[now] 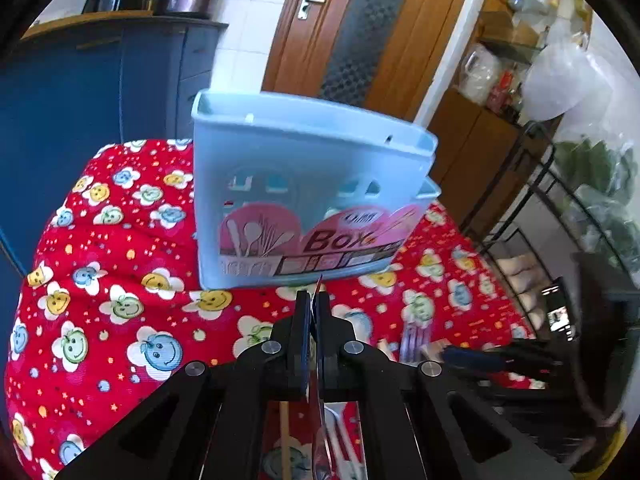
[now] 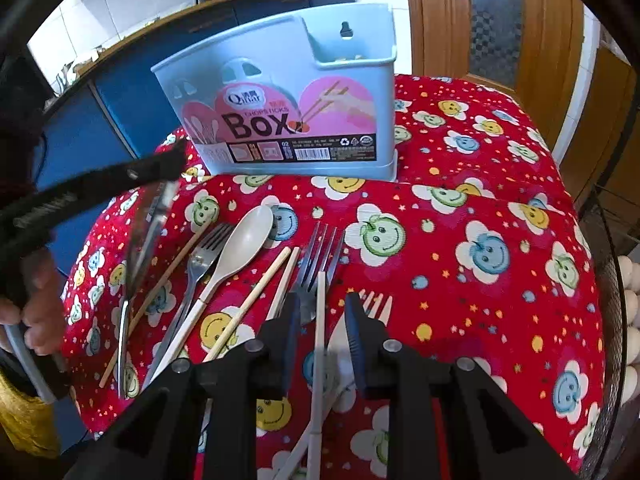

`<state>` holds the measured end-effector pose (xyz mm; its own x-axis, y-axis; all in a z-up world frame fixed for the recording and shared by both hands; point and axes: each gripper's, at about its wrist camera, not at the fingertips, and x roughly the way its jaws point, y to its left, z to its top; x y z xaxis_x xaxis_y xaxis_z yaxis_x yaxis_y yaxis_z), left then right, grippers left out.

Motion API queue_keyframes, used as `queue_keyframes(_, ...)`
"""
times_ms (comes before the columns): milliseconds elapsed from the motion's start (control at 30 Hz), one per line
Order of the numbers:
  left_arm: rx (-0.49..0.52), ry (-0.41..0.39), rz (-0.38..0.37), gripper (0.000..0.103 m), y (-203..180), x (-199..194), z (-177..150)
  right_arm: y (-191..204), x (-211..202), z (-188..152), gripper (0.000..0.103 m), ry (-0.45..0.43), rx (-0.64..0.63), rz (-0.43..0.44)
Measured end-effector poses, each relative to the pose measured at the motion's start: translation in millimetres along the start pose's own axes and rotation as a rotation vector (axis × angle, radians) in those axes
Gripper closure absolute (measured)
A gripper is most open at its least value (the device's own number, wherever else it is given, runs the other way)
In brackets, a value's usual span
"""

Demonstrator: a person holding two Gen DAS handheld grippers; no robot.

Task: Organize utensils
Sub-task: 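Lift the knife with the left tool while the right tool lifts the white chopstick toward the box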

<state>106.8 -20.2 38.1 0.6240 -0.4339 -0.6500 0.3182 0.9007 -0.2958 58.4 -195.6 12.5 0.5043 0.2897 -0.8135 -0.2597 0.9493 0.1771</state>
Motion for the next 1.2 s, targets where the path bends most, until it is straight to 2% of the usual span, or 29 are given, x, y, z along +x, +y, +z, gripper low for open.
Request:
queue_keyframes(67,-0.01,-0.01,-0.007,0.101,-1,-6,2,0,2,3,0.096,0.005,0.001,0.001)
queue_keyframes(100,-0.013,-0.016,-0.009,0.101,-1,-9,2,0,1,3,0.097,0.004,0.008,0.009)
queue_keyframes(333,-0.027,-0.09,-0.011,0.101,-3,-34,5,-1,-22,5,0.097,-0.075,0.04,0.055)
queue_keyframes(433,-0.028,-0.118,-0.012,0.1,-3,-44,7,0,-39,8,0.097,-0.134,0.065,0.086)
queue_keyframes(733,-0.026,-0.202,-0.004,0.1,-7,-77,17,10,-86,26,0.097,-0.332,0.094,0.1)
queue_keyframes(900,-0.014,-0.258,0.008,0.101,-9,-95,33,8,-110,44,0.097,-0.436,0.112,0.08)
queue_keyframes(1200,0.047,-0.375,0.088,0.1,-21,-116,89,-1,-149,93,0.097,-0.544,0.104,0.034)
